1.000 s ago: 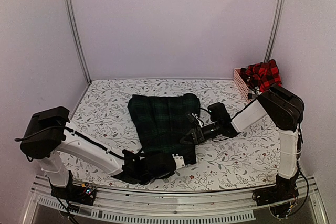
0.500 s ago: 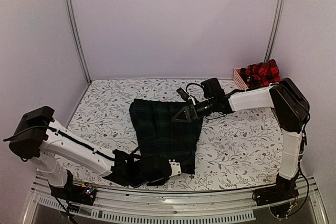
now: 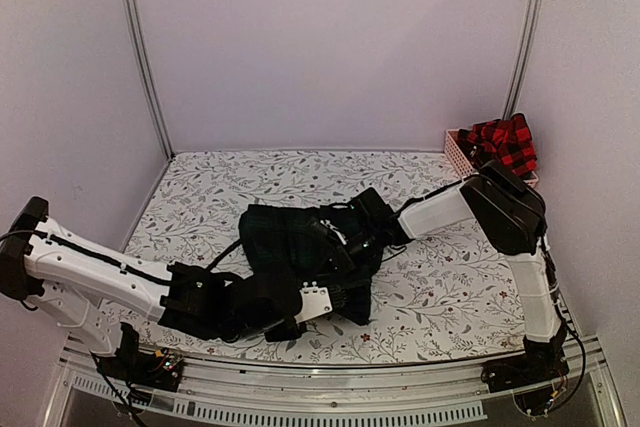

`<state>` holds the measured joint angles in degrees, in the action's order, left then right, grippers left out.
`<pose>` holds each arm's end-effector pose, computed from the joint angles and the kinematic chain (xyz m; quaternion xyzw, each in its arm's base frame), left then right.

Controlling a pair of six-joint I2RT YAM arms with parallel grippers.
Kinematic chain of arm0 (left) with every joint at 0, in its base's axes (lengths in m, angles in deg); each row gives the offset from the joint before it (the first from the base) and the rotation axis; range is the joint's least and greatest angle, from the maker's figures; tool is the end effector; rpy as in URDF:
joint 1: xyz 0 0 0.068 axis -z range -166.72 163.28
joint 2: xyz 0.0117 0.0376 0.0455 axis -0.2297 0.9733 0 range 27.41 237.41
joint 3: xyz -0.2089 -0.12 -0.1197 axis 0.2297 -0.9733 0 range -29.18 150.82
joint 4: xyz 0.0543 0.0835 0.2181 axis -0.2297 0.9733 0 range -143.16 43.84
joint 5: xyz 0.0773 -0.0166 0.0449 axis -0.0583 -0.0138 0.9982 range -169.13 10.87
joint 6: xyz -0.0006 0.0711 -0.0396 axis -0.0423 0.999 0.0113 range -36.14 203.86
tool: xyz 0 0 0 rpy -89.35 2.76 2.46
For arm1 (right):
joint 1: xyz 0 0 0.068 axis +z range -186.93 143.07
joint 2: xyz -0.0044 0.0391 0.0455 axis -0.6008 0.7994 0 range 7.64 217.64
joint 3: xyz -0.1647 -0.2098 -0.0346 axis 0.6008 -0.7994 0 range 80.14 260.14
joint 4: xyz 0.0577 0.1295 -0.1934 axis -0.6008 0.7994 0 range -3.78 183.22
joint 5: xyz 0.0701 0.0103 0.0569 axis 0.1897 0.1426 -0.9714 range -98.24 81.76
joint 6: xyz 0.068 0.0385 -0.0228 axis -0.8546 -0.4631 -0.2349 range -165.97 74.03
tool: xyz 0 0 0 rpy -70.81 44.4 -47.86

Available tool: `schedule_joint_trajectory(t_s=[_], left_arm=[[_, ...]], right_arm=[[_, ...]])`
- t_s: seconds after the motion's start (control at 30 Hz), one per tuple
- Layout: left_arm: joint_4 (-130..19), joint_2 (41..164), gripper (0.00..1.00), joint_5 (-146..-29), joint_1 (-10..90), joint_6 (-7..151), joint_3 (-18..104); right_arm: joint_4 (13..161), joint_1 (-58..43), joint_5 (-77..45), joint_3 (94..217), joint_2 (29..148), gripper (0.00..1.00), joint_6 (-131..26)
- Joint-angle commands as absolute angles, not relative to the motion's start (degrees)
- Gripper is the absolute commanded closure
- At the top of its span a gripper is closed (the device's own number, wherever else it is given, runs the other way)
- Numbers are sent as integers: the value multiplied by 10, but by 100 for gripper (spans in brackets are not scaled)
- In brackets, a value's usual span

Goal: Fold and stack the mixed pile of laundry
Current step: Fold the rectangle-folded skirt at the center of the board.

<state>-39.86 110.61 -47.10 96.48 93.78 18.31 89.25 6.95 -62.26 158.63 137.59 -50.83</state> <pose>0.0717 -0.2857 0.1900 0.5873 0.6892 0.0064 0.4243 0.2768 0.3456 0.0829 -0.4139 0.7535 0.5062 0.0691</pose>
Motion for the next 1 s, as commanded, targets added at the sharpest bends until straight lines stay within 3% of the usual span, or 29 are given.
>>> schedule_joint_trajectory(t_s=[0.0, 0.27, 0.4, 0.63, 0.8, 0.97], left_arm=[[-396, 1072, 100, -461, 965, 954, 208], [-331, 1050, 100, -477, 948, 968, 236], [-299, 1048, 100, -520, 954, 968, 254], [-258, 1048, 100, -601, 986, 966, 275], [-230, 1041, 100, -613, 990, 967, 285], [-230, 1020, 100, -603, 983, 980, 287]], right_arm=[[937, 117, -594, 1518, 1395, 80, -482], [901, 159, -619, 1434, 1349, 79, -519], [923, 156, -634, 1438, 1306, 72, -517], [1005, 91, -599, 1564, 1268, 61, -481], [1091, 90, -573, 1698, 1340, 61, -413], [1113, 96, -577, 1745, 1396, 61, -378]])
